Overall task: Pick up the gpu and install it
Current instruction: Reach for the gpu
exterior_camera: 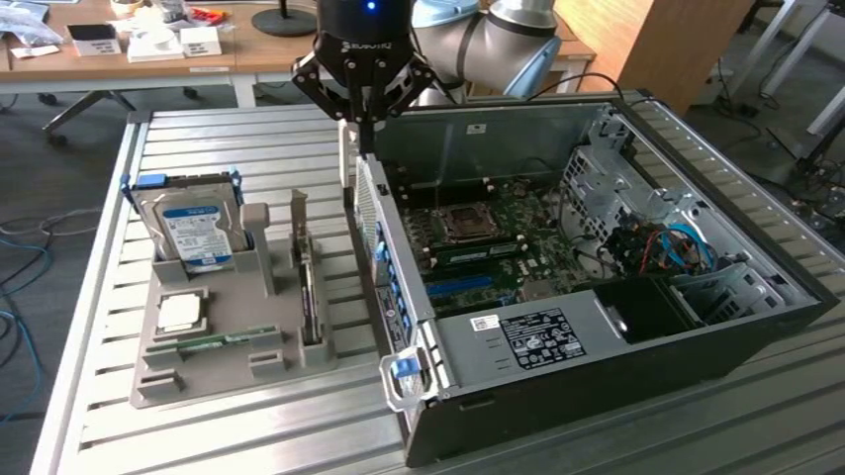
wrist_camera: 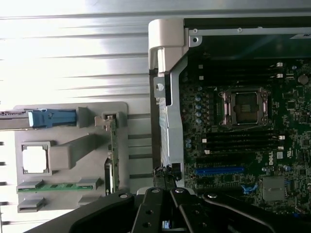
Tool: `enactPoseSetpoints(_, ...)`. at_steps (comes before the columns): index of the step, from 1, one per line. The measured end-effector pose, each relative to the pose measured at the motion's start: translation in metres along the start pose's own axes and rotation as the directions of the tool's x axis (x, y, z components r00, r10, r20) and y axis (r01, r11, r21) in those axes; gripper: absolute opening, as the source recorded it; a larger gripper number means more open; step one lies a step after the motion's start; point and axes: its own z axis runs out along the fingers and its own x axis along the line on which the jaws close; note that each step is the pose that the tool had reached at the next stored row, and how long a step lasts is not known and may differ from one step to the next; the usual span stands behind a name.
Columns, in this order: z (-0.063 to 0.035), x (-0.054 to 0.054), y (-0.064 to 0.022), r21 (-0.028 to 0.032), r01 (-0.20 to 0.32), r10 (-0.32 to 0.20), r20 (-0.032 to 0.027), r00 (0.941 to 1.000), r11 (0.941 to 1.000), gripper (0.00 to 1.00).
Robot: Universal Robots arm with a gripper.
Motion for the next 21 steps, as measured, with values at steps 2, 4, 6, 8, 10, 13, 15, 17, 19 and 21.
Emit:
enactPoseSetpoints(2, 0.0, 0.001, -0.0001, 0.0, 0.0, 0.0, 0.0, 1.0, 1.0, 0.11)
enactPoseSetpoints(4, 0.0, 0.003, -0.0002, -0.0001, 0.0, 0.0, 0.0, 1.0, 1.0, 0.11)
enactPoseSetpoints(6, 0.0, 0.003, -0.0002, 0.0, 0.0, 0.0, 0.0, 1.0, 1.0, 0.11)
enactPoseSetpoints(8, -0.0001, 0.003, -0.0002, 0.0, 0.0, 0.0, -0.0001, 1.0, 1.0, 0.11)
enactPoseSetpoints(10, 0.0, 0.003, -0.0002, -0.0001, 0.0, 0.0, 0.0001, 1.0, 1.0, 0.11)
enactPoseSetpoints(13, -0.0001, 0.004, -0.0003, 0.0001, 0.0, 0.0, -0.0001, 1.0, 1.0, 0.11)
enactPoseSetpoints(15, -0.0001, 0.005, -0.0004, 0.0, 0.0, 0.0, 0.0, 1.0, 1.0, 0.11)
enactPoseSetpoints(17, -0.0002, 0.007, -0.0005, 0.0, 0.0, 0.0, 0.0, 1.0, 1.0, 0.11)
enactPoseSetpoints(19, -0.0002, 0.008, -0.0006, 0.0, 0.0, 0.0, -0.0001, 1.0, 1.0, 0.11)
enactPoseSetpoints(21, -0.0002, 0.011, -0.0008, 0.0, 0.0, 0.0, 0.0, 1.0, 1.0, 0.11)
